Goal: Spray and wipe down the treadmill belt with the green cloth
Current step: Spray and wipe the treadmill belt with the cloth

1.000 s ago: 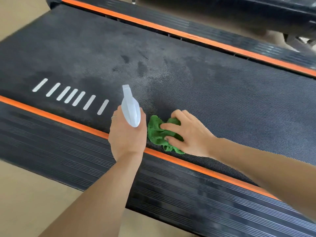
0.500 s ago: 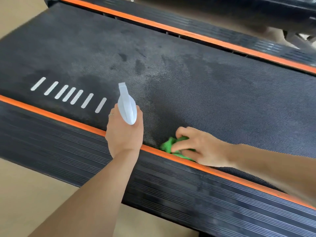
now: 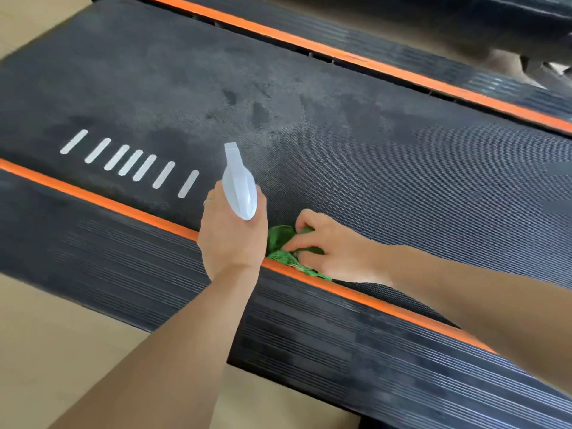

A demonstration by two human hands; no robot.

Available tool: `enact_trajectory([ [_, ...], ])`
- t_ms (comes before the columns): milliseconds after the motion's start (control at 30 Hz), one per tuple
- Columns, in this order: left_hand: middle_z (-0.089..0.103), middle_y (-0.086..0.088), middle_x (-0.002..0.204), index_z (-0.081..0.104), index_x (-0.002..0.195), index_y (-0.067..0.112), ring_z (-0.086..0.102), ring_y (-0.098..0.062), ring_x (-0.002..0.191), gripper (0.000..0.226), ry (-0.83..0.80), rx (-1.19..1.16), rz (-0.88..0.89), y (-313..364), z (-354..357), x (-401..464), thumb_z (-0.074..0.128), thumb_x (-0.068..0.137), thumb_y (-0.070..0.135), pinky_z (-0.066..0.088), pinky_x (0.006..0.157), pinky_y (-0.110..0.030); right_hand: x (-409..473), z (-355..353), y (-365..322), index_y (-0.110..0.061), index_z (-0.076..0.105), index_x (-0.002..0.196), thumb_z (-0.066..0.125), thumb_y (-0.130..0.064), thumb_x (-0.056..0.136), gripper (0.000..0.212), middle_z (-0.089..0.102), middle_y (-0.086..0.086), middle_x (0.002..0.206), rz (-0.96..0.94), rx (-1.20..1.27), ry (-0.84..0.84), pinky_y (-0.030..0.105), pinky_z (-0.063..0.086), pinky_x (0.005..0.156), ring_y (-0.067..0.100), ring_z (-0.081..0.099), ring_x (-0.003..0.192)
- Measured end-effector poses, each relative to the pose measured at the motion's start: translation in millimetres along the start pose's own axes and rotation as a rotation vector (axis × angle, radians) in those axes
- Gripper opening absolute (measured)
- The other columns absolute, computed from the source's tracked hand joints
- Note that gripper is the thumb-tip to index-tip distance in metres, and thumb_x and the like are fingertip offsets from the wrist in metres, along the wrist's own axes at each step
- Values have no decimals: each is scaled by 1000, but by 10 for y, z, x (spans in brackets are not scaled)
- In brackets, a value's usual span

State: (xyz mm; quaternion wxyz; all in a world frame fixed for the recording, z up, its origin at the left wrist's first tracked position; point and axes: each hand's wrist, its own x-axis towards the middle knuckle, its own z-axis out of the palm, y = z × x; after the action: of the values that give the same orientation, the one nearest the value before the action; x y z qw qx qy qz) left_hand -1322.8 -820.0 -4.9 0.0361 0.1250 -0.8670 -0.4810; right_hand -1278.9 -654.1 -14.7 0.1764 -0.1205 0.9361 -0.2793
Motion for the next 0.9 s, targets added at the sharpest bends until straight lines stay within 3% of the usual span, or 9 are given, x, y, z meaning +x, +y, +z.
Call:
enact_trajectory([
  [200, 54, 8, 108, 60, 124, 17, 61, -28, 110, 38, -15, -17, -9, 10, -7, -10, 61, 101, 46, 41, 90, -37, -433, -86, 121, -29, 72, 116, 53, -19, 100, 26, 39, -8, 102, -29, -45, -35, 20, 33, 84, 8, 43, 92],
  [333, 51, 11, 106, 59, 123, 18, 50, -16, 95, 37, -21, -25, -19, -1, -7, -6, 61, 100, 48, 42, 88, -37, -1001, -234, 333, -33, 70, 119, 54, -17, 101, 29, 39, -16, 104, 101, -51, -125, 11, 31, 79, -1, 46, 94],
  [433, 54, 10, 107, 59, 121, 18, 56, -19, 98, 36, -26, -29, -5, 4, -9, -5, 61, 100, 48, 41, 86, -35, -861, -262, 278, -41, 70, 104, 55, -22, 97, 25, 45, -13, 100, 106, 82, 59, 16, 37, 77, 8, 52, 90],
  [500, 57, 6, 109, 60, 121, 18, 60, -24, 104, 36, -18, 2, -4, -1, 1, 9, 60, 100, 48, 38, 86, -34, -464, -193, 193, -35, 72, 104, 58, -18, 96, 23, 47, -4, 98, 62, 107, 196, 15, 37, 83, 8, 51, 91],
  [633, 53, 9, 104, 56, 112, 24, 50, -17, 93, 25, -18, 10, 18, -12, 9, 9, 59, 102, 47, 39, 85, -35, 11, 121, 30, -27, 71, 116, 49, -22, 97, 30, 44, -2, 103, -17, -16, 148, 36, 43, 92, 15, 47, 98],
  [767, 53, 11, 104, 59, 117, 22, 47, -13, 93, 29, -7, 16, 12, -19, 6, 14, 60, 101, 47, 38, 86, -34, -378, 169, 183, -25, 71, 110, 40, -29, 97, 34, 44, -2, 106, -97, -100, 178, 29, 41, 87, 14, 45, 93],
  [900, 61, 7, 102, 63, 113, 17, 59, -19, 96, 32, -63, -55, 7, -34, -51, 35, 64, 98, 46, 48, 89, -37, -795, 92, 321, -27, 67, 104, 38, -30, 97, 30, 40, -6, 105, -55, -205, 156, 33, 45, 78, 11, 43, 90],
])
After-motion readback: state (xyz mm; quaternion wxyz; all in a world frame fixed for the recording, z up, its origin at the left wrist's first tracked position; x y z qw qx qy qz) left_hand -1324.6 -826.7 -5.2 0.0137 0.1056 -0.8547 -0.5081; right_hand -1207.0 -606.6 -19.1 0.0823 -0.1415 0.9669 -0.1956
